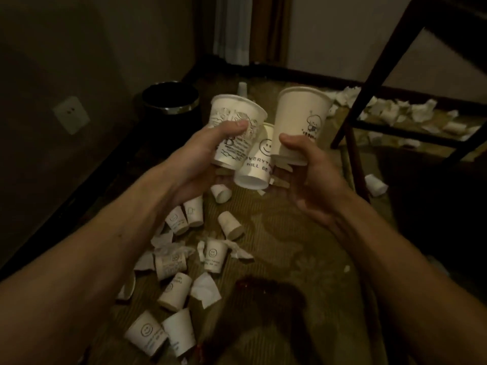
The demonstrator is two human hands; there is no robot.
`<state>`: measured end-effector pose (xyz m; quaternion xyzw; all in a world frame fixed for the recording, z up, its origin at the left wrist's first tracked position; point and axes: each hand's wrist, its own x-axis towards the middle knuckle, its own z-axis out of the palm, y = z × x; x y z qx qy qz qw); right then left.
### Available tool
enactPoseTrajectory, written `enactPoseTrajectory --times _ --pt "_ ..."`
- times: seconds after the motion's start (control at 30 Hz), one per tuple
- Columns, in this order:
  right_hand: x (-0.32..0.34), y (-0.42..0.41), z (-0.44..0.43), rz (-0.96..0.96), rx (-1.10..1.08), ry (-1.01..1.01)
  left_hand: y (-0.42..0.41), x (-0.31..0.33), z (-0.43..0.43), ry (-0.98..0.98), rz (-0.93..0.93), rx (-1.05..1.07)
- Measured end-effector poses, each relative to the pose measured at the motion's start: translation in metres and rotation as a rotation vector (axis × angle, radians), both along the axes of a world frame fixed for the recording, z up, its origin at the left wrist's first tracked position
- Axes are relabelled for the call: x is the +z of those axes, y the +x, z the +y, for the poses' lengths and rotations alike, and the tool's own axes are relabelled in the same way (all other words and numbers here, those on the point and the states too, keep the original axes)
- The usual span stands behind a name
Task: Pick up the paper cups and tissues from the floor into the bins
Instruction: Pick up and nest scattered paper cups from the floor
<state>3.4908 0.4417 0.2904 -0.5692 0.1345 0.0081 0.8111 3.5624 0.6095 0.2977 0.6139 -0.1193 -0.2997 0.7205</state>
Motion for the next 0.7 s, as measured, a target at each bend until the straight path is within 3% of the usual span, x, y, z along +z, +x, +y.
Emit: enactPoseTrajectory --times 0.33,0.5,0.7 --pt "0.201 -0.004 -0.002 -0.02 -0.071 0.107 -0.013 0.214 -0.017 -0.085 0.03 0.076" --pt "0.348 -0.011 0.013 -0.066 -0.043 0.074 -0.024 0.359 0.002 -0.082 -0.044 0.107" --pt "0.554 -0.023 0.057 -0.191 0.141 0.043 -0.054 0.568 0.053 -0.036 -0.251 0.205"
